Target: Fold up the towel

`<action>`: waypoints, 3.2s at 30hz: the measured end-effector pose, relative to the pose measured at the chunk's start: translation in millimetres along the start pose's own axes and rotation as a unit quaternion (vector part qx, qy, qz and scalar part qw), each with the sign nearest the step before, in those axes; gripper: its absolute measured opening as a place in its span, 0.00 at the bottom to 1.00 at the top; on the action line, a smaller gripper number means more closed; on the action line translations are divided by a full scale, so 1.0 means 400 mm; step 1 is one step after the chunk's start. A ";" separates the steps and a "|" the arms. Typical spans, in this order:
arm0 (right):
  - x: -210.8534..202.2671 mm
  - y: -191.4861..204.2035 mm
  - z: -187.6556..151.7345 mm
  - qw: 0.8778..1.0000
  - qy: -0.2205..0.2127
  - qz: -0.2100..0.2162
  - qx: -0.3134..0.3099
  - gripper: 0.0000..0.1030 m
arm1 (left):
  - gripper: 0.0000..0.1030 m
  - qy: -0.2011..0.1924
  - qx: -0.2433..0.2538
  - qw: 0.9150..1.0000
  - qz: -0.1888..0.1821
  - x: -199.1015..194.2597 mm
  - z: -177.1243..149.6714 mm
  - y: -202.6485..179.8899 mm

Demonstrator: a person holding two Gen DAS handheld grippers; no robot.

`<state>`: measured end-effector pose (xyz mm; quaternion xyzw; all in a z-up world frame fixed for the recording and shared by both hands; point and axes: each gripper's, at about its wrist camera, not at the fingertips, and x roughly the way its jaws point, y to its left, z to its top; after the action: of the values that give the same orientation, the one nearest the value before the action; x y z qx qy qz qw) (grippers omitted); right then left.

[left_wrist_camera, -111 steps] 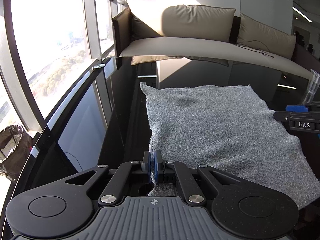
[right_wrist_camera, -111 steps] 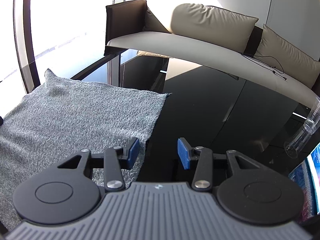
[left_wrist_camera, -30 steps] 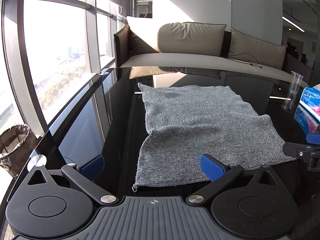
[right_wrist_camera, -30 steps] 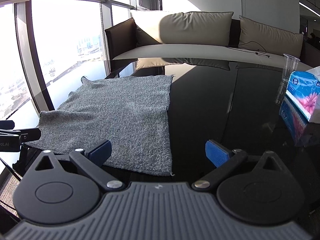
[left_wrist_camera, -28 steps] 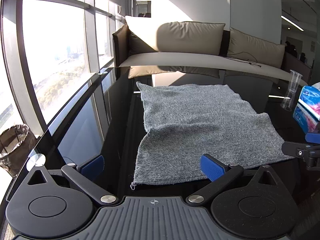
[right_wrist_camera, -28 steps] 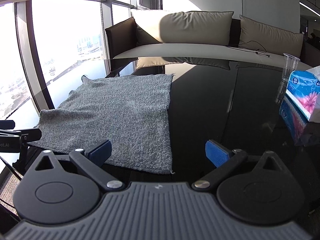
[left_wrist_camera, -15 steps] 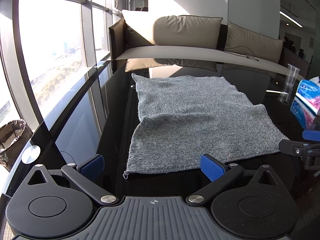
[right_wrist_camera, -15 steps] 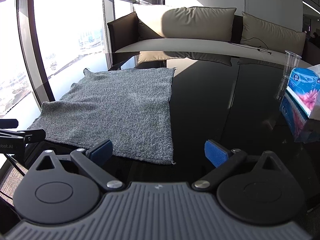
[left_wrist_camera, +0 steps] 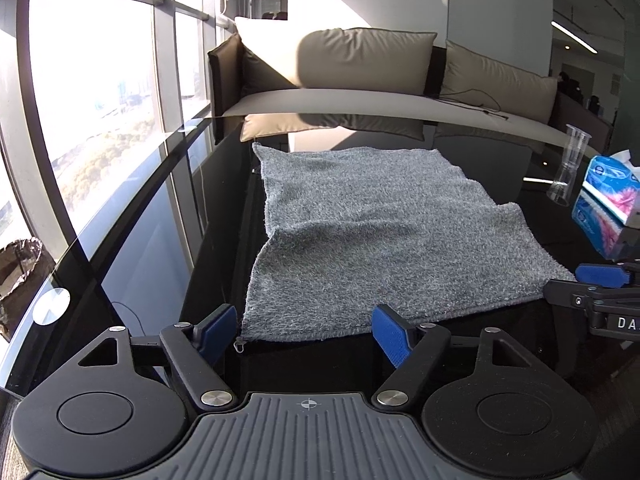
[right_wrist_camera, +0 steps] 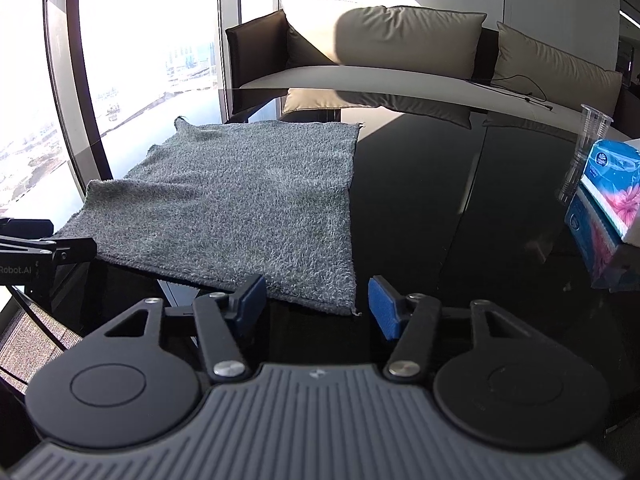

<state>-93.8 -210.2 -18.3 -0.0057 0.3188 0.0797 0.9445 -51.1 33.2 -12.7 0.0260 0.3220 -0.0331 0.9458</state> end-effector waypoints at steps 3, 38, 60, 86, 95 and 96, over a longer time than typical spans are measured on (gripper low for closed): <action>-0.002 0.002 0.002 1.000 -0.001 0.003 0.000 0.45 | 0.50 -0.003 0.001 1.000 -0.005 -0.003 0.000 -0.002; -0.130 -0.014 0.023 0.997 -0.063 0.037 0.015 0.05 | 0.04 -0.042 -0.022 0.998 -0.041 -0.089 0.008 -0.005; -0.112 -0.022 0.069 0.996 -0.080 0.039 0.023 0.05 | 0.04 -0.055 -0.035 0.997 -0.045 -0.063 0.053 0.014; 0.095 -0.067 0.192 0.996 -0.080 0.032 0.023 0.05 | 0.04 -0.057 -0.034 0.997 -0.040 0.103 0.176 0.023; 0.153 -0.078 0.232 0.996 -0.079 0.032 0.021 0.05 | 0.04 -0.056 -0.037 0.997 -0.036 0.153 0.211 0.032; 0.159 -0.079 0.236 0.996 -0.079 0.032 0.021 0.05 | 0.04 -0.056 -0.036 0.997 -0.035 0.157 0.214 0.032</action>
<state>17.6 -226.1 17.5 0.0304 0.2446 0.1038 0.9636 51.5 37.0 17.0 -0.0216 0.2699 -0.0557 0.9610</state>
